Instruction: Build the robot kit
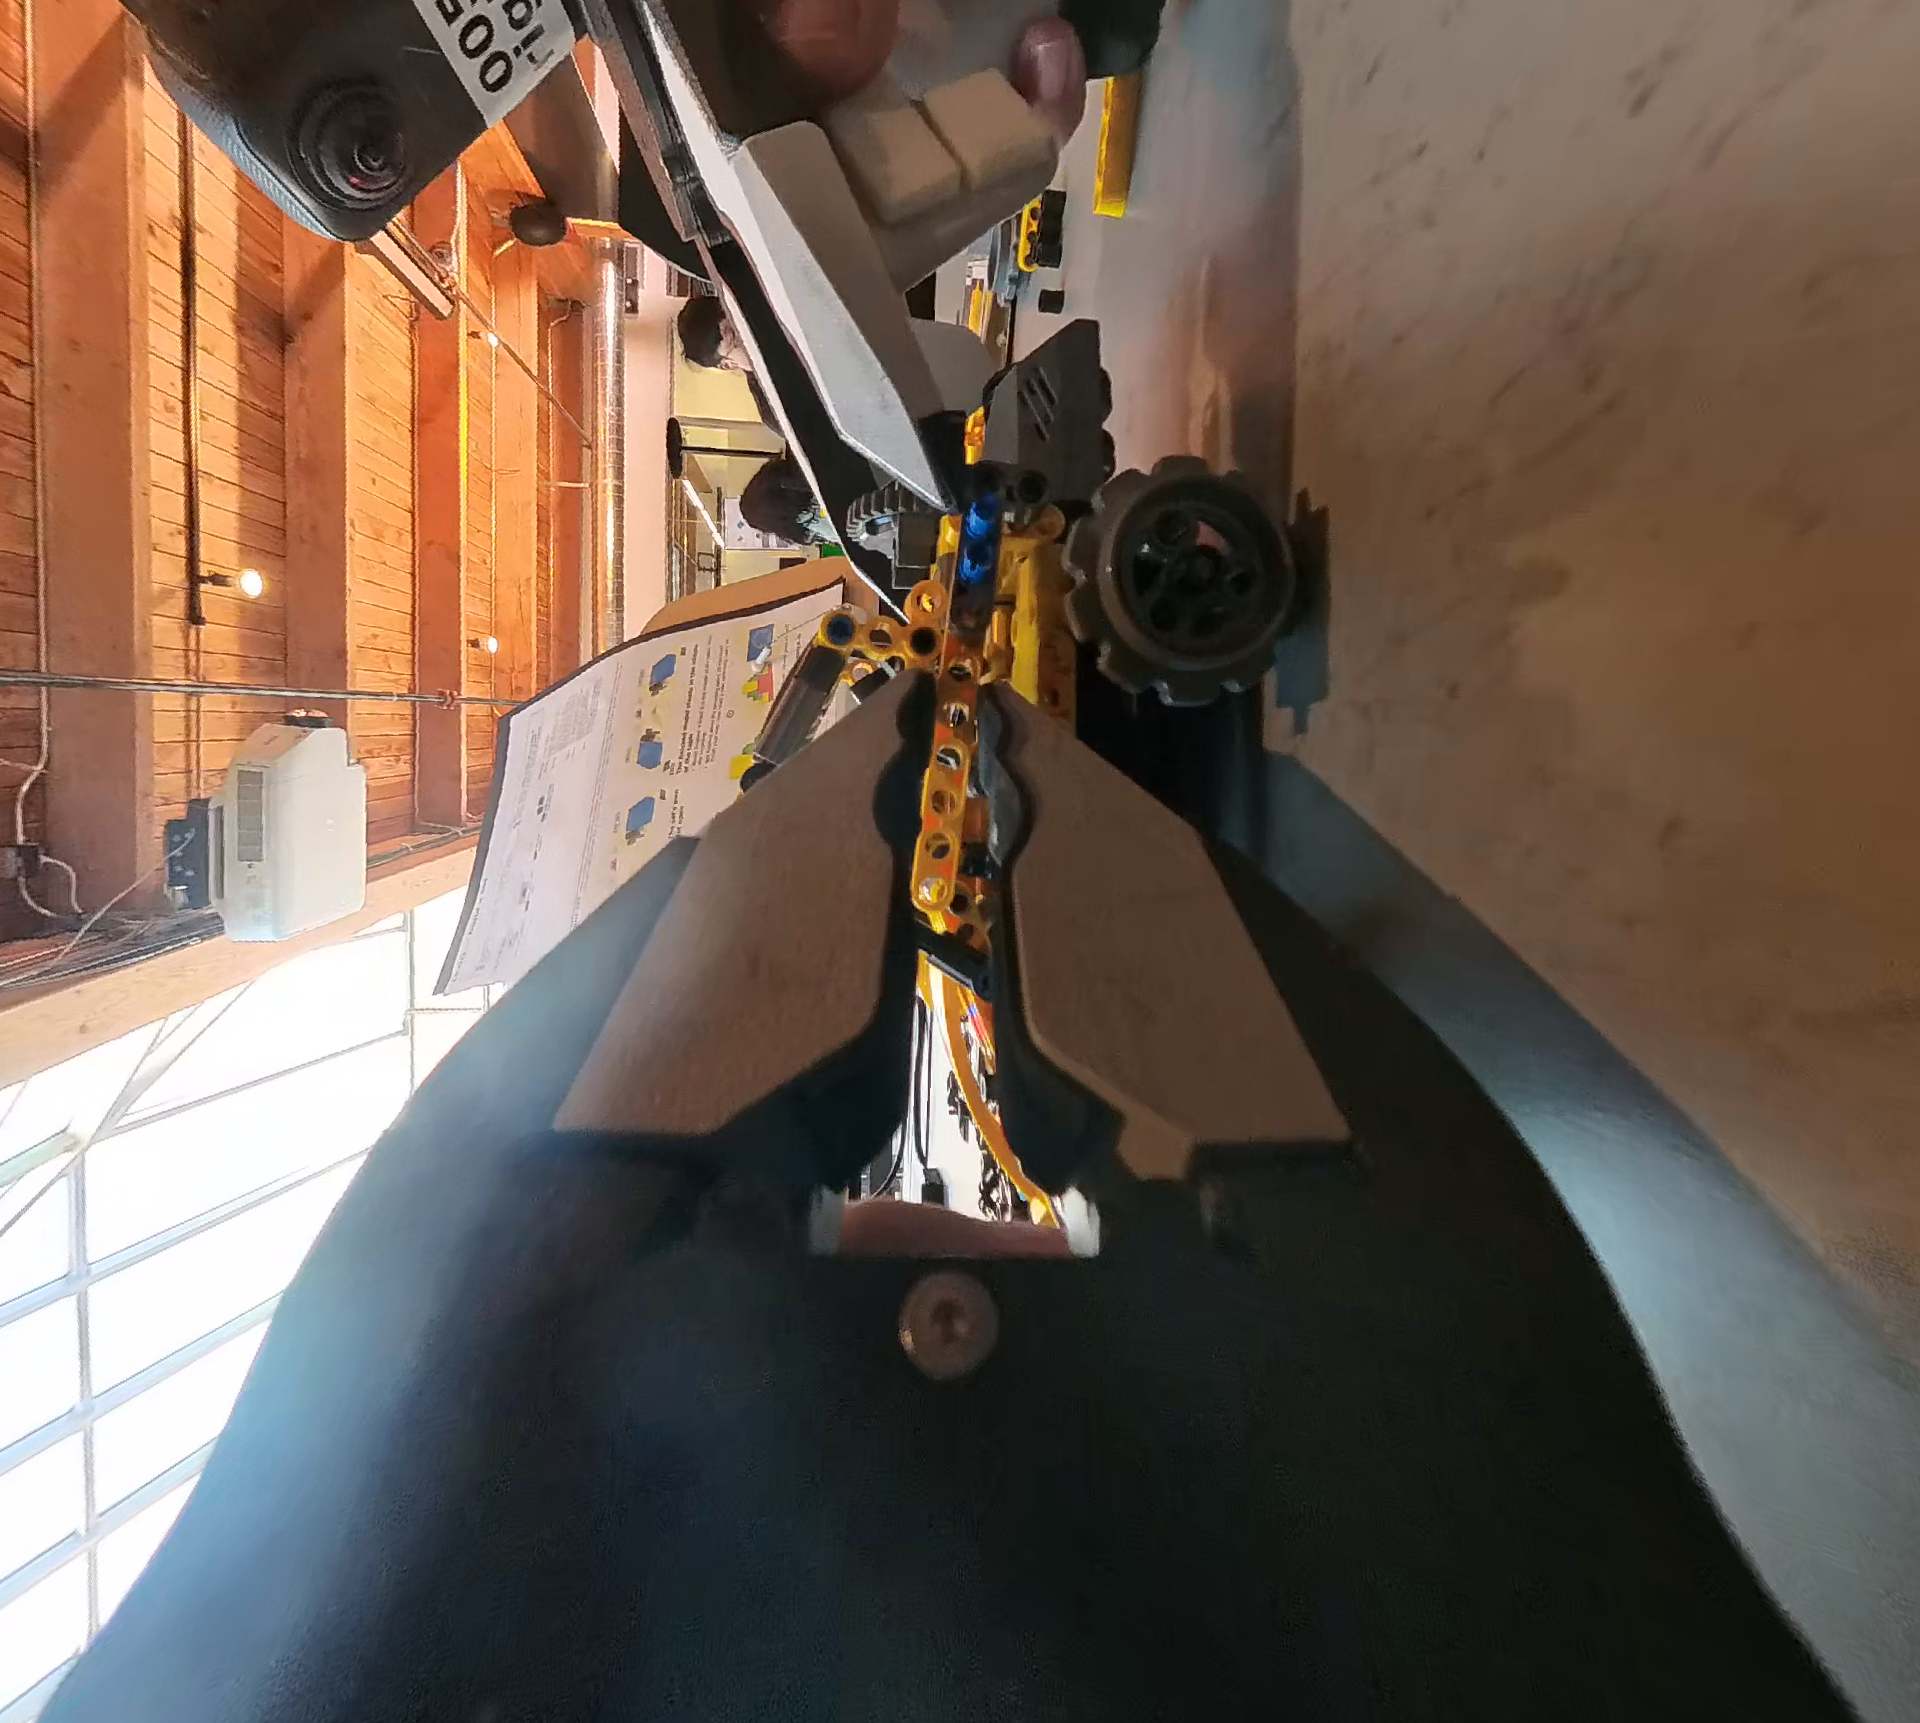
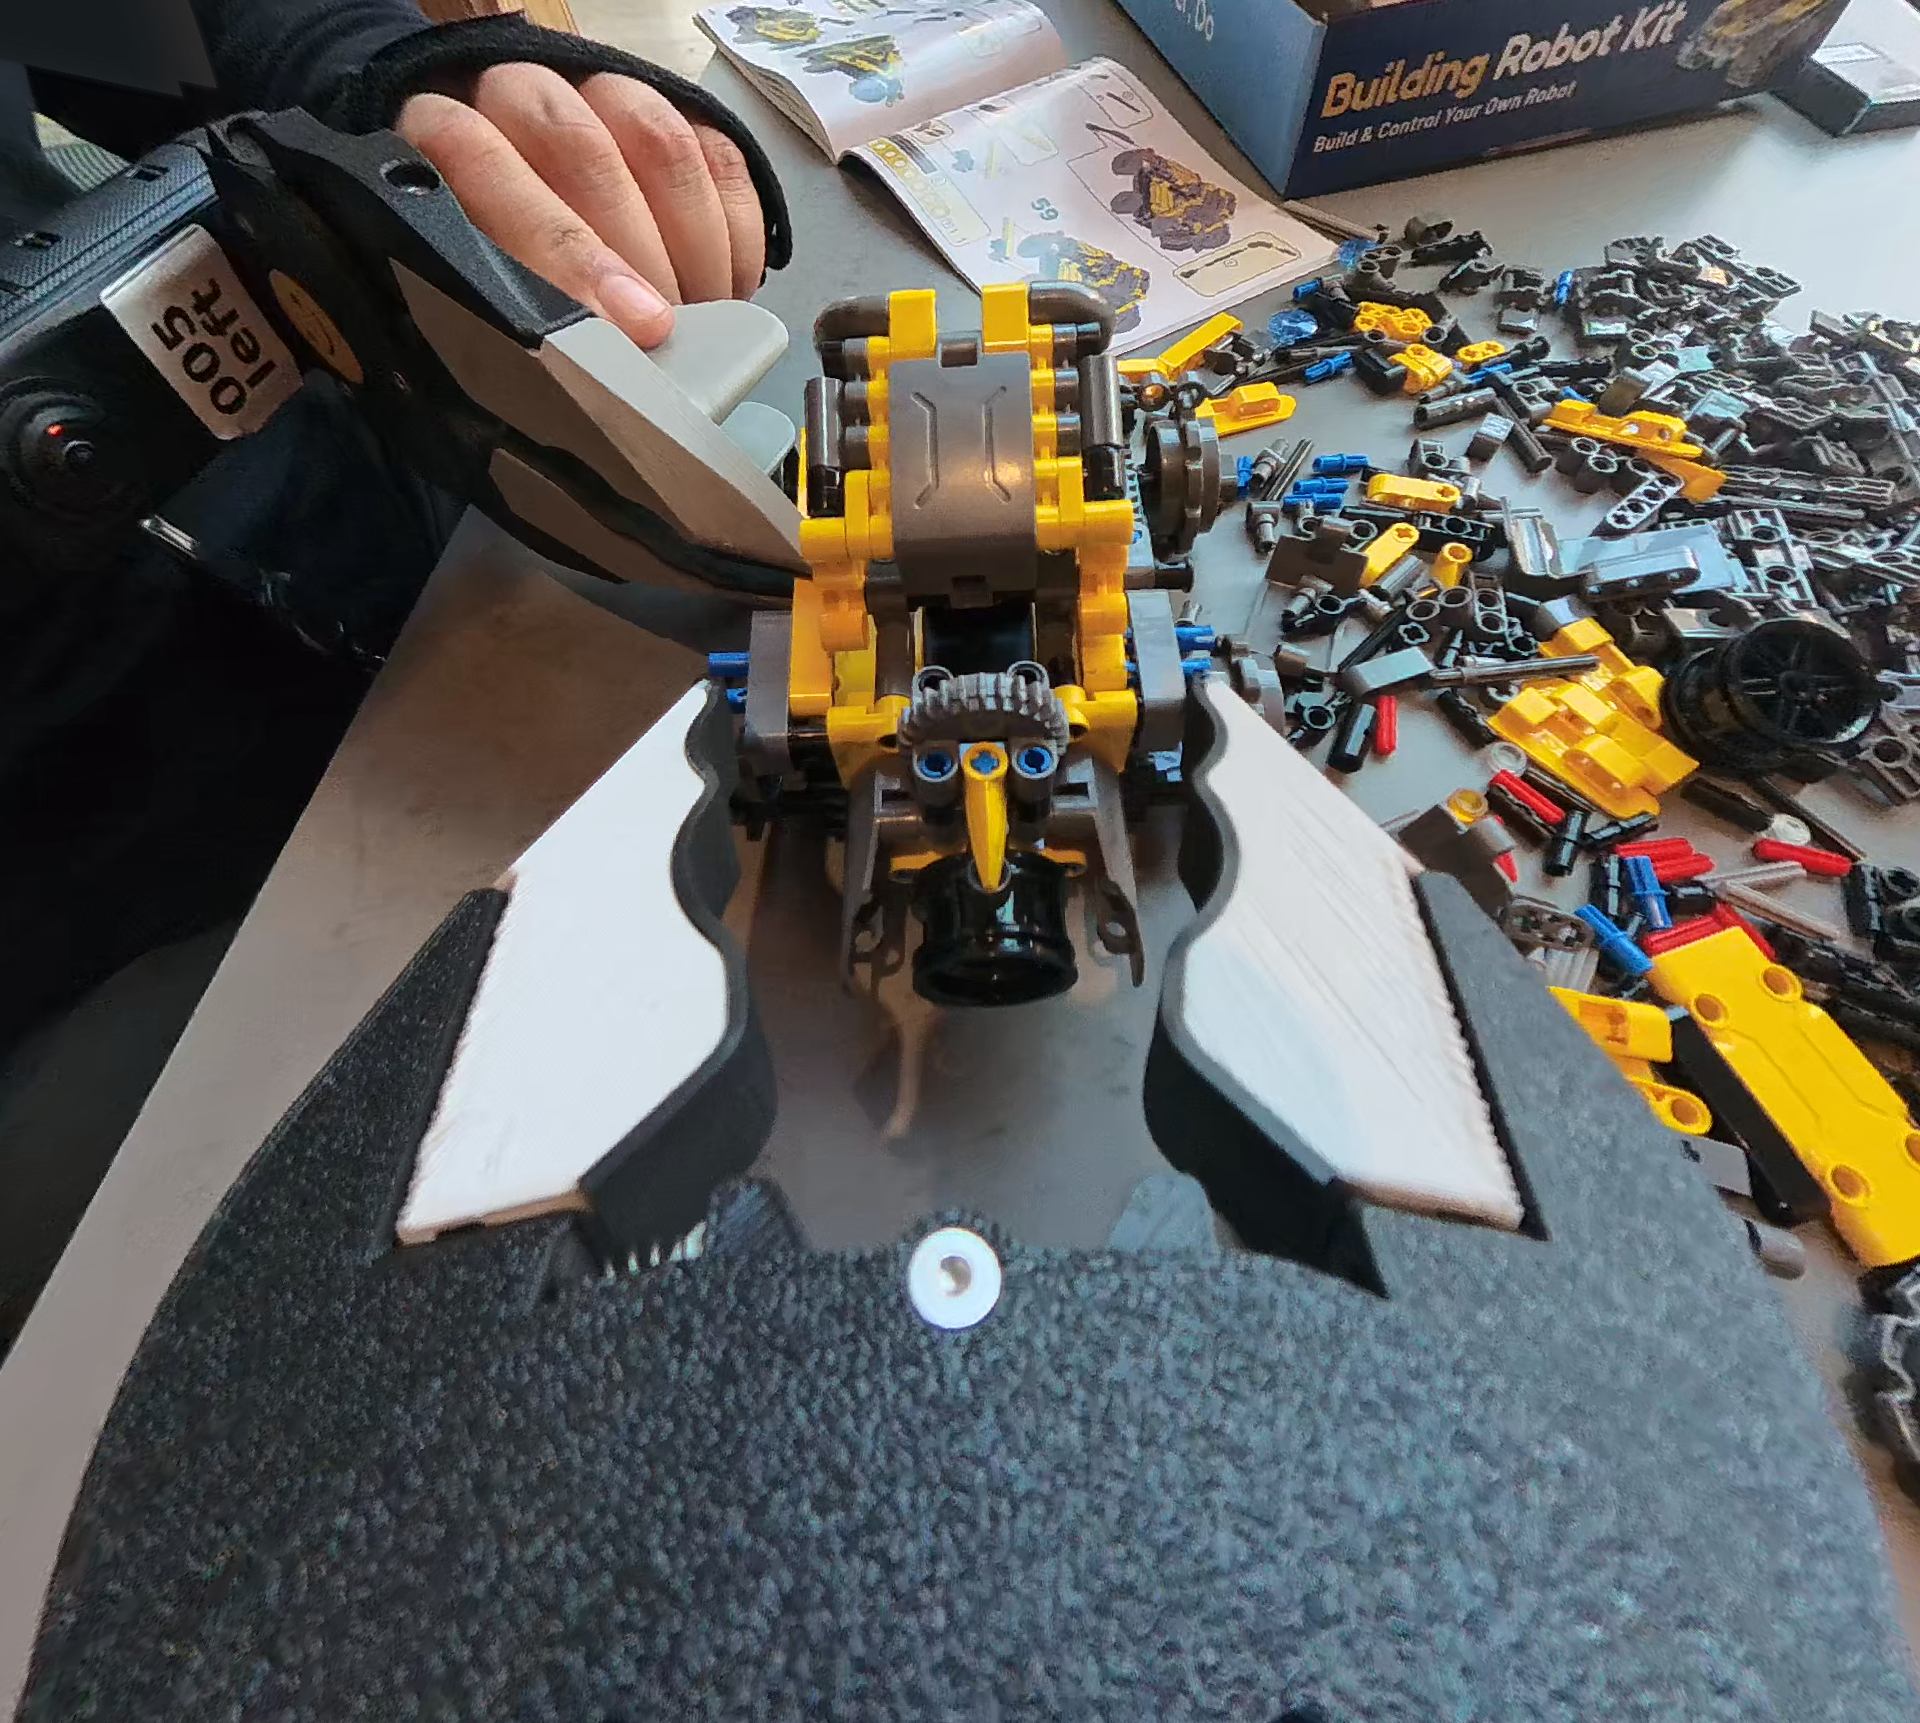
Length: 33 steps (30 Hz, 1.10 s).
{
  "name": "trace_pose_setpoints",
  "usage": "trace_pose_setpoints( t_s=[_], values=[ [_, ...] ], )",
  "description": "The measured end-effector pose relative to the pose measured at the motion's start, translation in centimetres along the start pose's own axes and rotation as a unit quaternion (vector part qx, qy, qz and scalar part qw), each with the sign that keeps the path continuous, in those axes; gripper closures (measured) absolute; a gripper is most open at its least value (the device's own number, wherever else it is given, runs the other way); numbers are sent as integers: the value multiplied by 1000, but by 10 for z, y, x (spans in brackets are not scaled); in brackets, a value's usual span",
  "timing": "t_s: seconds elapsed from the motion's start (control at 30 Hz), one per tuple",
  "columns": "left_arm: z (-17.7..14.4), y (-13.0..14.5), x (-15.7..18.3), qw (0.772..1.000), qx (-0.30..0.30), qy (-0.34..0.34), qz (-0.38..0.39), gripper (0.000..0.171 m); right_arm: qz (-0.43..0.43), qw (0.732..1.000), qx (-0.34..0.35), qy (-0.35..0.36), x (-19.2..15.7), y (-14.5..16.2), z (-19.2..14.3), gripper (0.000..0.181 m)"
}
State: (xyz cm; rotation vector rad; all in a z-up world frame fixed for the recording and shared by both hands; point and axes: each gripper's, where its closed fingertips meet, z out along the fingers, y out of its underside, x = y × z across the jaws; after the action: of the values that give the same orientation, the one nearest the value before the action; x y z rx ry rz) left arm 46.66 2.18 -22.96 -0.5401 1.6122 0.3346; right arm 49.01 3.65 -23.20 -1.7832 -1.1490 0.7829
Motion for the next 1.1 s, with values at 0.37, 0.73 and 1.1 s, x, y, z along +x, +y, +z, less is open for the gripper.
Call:
trace_pose_setpoints(
  t_s=[0.37, 0.73, 1.1],
  values=[
    [-5, 1, -1, 1000, -2, -12, 8, 168, -6, 1000, -14, 18, -4, 0, 3, 95],
    [-6, 2, -3, 1000, -10, -18, 9, 168, 6, 1000, -4, 22, -1, 0, 4, 95],
    [-5, 3, -4, 1000, -13, -17, -9, 168, 7, 1000, 1, 23, -1, -1, 5, 94]
  ],
)
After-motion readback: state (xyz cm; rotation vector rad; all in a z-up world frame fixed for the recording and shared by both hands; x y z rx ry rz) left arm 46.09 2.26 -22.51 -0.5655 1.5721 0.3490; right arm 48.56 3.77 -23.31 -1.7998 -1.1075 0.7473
